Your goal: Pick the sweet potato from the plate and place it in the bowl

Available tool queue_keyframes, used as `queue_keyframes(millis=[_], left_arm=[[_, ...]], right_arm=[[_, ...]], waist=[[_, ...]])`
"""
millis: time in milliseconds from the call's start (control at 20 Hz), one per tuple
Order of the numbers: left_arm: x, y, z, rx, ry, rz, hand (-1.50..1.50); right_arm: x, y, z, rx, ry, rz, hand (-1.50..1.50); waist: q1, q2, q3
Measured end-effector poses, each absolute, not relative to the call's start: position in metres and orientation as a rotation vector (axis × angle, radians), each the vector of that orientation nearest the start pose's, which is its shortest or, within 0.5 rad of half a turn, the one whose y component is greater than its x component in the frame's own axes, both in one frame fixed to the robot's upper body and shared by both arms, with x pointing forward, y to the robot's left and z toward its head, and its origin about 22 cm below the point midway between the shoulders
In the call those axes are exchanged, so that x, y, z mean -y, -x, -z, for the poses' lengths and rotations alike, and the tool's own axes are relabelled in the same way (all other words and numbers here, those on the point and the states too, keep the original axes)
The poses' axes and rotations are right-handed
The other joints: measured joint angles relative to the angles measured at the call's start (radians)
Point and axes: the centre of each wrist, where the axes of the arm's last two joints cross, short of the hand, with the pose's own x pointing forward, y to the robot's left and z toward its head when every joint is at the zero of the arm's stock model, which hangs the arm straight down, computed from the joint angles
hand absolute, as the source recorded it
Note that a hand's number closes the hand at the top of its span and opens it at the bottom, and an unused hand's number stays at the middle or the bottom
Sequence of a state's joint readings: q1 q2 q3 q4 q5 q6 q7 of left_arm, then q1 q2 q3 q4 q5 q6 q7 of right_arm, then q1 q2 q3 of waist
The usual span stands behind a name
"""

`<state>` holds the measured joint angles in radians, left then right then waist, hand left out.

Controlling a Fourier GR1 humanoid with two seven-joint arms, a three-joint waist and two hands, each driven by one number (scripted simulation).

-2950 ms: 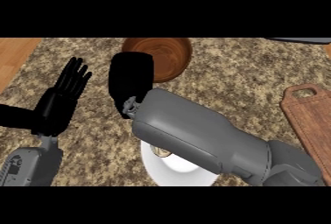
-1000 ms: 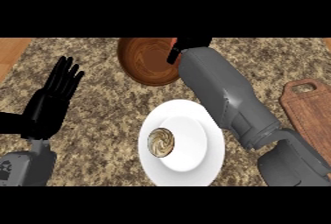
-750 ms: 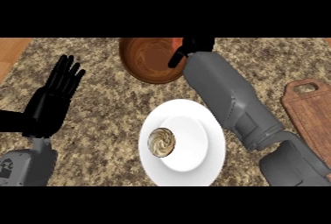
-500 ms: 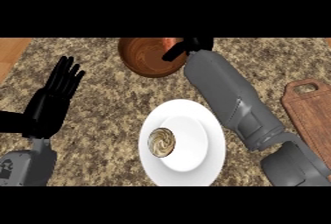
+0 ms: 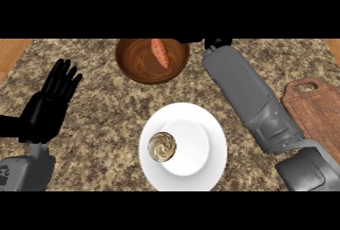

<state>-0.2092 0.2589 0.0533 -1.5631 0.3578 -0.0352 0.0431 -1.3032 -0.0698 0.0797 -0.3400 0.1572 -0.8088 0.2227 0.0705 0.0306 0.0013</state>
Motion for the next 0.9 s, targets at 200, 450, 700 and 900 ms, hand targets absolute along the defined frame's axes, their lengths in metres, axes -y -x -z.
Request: queue_keyframes(millis=[200,450,700,900], left_arm=[[-0.284,-0.283,-0.066,1.706,0.129,-0.032,0.00],[-0.296,-0.277,-0.060,1.700,0.097,-0.058,0.00],[-0.302,-0.271,-0.061,1.691,0.081,-0.074,0.00],[-0.307,-0.268,-0.054,1.687,0.077,-0.083,0.00]], right_arm=[[0.103,-0.462,-0.137,1.553,0.703,0.083,-1.50],[0.138,-0.460,-0.122,1.537,0.676,0.119,-1.50],[0.171,-0.446,-0.103,1.531,0.653,0.102,-1.50],[0.199,-0.426,-0.089,1.523,0.611,0.086,-1.50]], waist=[[-0.023,-0.012,0.000],[-0.053,-0.025,-0.001],[-0.078,-0.035,-0.001],[-0.089,-0.038,-0.002]])
